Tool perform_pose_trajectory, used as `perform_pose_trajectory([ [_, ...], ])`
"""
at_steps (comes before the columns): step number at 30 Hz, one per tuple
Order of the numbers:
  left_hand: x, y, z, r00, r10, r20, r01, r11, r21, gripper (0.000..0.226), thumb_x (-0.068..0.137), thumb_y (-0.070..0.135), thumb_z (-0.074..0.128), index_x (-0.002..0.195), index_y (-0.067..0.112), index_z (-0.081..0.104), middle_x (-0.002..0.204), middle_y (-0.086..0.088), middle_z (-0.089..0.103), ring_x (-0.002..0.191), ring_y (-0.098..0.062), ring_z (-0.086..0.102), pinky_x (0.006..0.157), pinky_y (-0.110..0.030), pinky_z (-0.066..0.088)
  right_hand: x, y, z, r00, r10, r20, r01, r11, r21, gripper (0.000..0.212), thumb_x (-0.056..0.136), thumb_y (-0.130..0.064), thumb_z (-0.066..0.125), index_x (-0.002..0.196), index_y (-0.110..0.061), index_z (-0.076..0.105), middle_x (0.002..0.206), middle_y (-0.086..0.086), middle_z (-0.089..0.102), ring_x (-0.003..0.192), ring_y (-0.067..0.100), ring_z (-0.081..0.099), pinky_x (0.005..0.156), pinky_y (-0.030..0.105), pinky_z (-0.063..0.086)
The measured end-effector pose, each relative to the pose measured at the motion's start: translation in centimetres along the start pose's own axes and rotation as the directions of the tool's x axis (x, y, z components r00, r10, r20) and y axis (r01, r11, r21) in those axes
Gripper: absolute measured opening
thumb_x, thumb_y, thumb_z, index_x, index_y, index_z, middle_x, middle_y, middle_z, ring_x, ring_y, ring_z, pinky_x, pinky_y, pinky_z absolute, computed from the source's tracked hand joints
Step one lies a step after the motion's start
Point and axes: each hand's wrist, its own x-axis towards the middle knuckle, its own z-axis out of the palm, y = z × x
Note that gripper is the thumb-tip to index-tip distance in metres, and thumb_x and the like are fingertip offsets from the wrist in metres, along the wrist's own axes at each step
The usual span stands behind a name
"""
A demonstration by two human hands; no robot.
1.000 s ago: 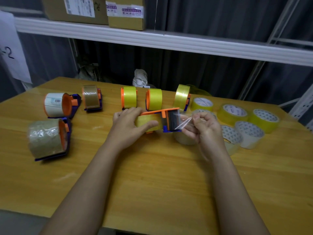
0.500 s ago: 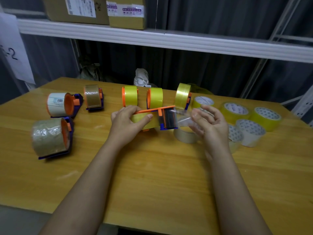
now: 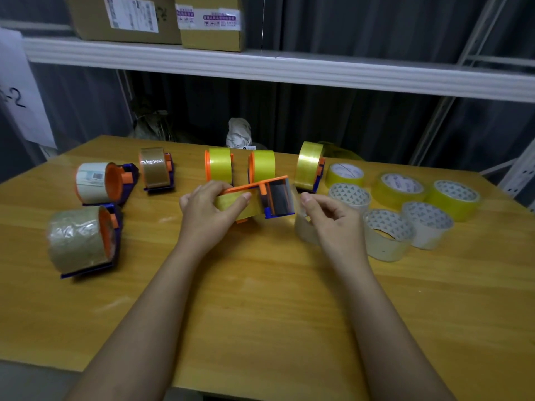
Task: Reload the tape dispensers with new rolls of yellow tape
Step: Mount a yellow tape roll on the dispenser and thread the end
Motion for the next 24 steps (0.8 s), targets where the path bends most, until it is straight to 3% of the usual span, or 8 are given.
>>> perform_pose_trajectory([
  [8, -0.42, 0.24, 0.08, 1.0, -0.003, 0.017, 0.003, 1.0, 0.001, 0.026, 0.087, 0.04, 0.064, 0.099, 0.018, 0.062, 0.087, 0.021, 0.046, 0.079, 0.036, 0.02, 0.098, -0.05, 0.034, -0.03, 0.35, 0.4, 0.999, 0.018, -0.037, -0.019, 1.0, -0.008, 0.009, 0.087, -0.023, 0.07, 0.086, -0.032, 0.071, 0.088, -0.016, 0.071, 0.088, -0.004, 0.064, 0.076, 0.01, 0.047],
  [12, -0.29, 0.11, 0.42, 1.0, 0.022, 0.0, -0.022, 1.0, 0.002, 0.04, 0.08, 0.053, 0.056, 0.098, 0.018, 0.063, 0.085, 0.02, 0.046, 0.083, 0.041, 0.016, 0.095, -0.047, 0.035, -0.17, 0.22, 0.32, 0.993, 0.007, -0.116, -0.007, 1.0, 0.0, 0.009, 0.086, -0.02, 0.071, 0.086, -0.029, 0.072, 0.086, -0.018, 0.07, 0.086, -0.009, 0.062, 0.073, 0.005, 0.045],
  [14, -0.19, 0.08, 0.58, 1.0, 0.03, -0.008, -0.03, 0.999, 0.013, 0.042, 0.077, 0.054, 0.052, 0.097, 0.018, 0.063, 0.089, 0.015, 0.05, 0.082, 0.034, 0.024, 0.094, -0.046, 0.034, -0.12, 0.15, 0.28, 0.989, 0.019, -0.143, -0.016, 1.0, 0.022, 0.011, 0.085, -0.018, 0.072, 0.084, -0.029, 0.072, 0.085, -0.017, 0.07, 0.085, -0.009, 0.063, 0.074, 0.006, 0.046],
  [16, -0.17, 0.07, 0.63, 0.999, 0.04, -0.013, -0.039, 0.999, 0.029, 0.041, 0.078, 0.055, 0.052, 0.095, 0.019, 0.063, 0.091, 0.012, 0.052, 0.075, 0.014, 0.03, 0.093, -0.044, 0.032, -0.12, 0.02, 0.32, 0.989, 0.025, -0.149, -0.017, 0.999, 0.049, 0.016, 0.085, -0.016, 0.072, 0.081, -0.031, 0.071, 0.085, -0.016, 0.07, 0.084, -0.007, 0.064, 0.074, 0.007, 0.047],
  [19, -0.21, 0.05, 0.72, 0.999, 0.049, -0.008, -0.049, 0.999, 0.024, 0.041, 0.077, 0.058, 0.051, 0.093, 0.021, 0.061, 0.089, 0.011, 0.052, 0.074, 0.011, 0.029, 0.092, -0.041, 0.03, -0.19, -0.17, 0.38, 0.987, 0.05, -0.154, -0.035, 0.995, 0.098, 0.016, 0.084, -0.014, 0.073, 0.082, -0.03, 0.071, 0.084, -0.017, 0.07, 0.083, -0.008, 0.065, 0.073, 0.009, 0.049],
  [21, -0.28, 0.07, 0.72, 0.999, 0.046, 0.0, -0.046, 0.999, 0.013, 0.039, 0.078, 0.058, 0.051, 0.091, 0.023, 0.06, 0.089, 0.012, 0.052, 0.079, 0.019, 0.033, 0.092, -0.04, 0.03, -0.18, -0.17, 0.33, 0.985, 0.086, -0.153, -0.064, 0.987, 0.144, 0.013, 0.083, -0.014, 0.073, 0.084, -0.027, 0.072, 0.083, -0.016, 0.07, 0.082, -0.009, 0.065, 0.074, 0.01, 0.05],
  [24, -0.34, -0.01, 0.72, 0.999, 0.036, 0.017, -0.036, 0.999, 0.005, 0.035, 0.081, 0.054, 0.055, 0.093, 0.021, 0.061, 0.089, 0.014, 0.051, 0.088, 0.036, 0.024, 0.094, -0.043, 0.033, -0.19, -0.01, 0.34, 0.981, 0.138, -0.133, -0.11, 0.974, 0.199, 0.01, 0.083, -0.014, 0.072, 0.088, -0.023, 0.073, 0.083, -0.014, 0.072, 0.086, -0.004, 0.066, 0.079, 0.015, 0.053],
])
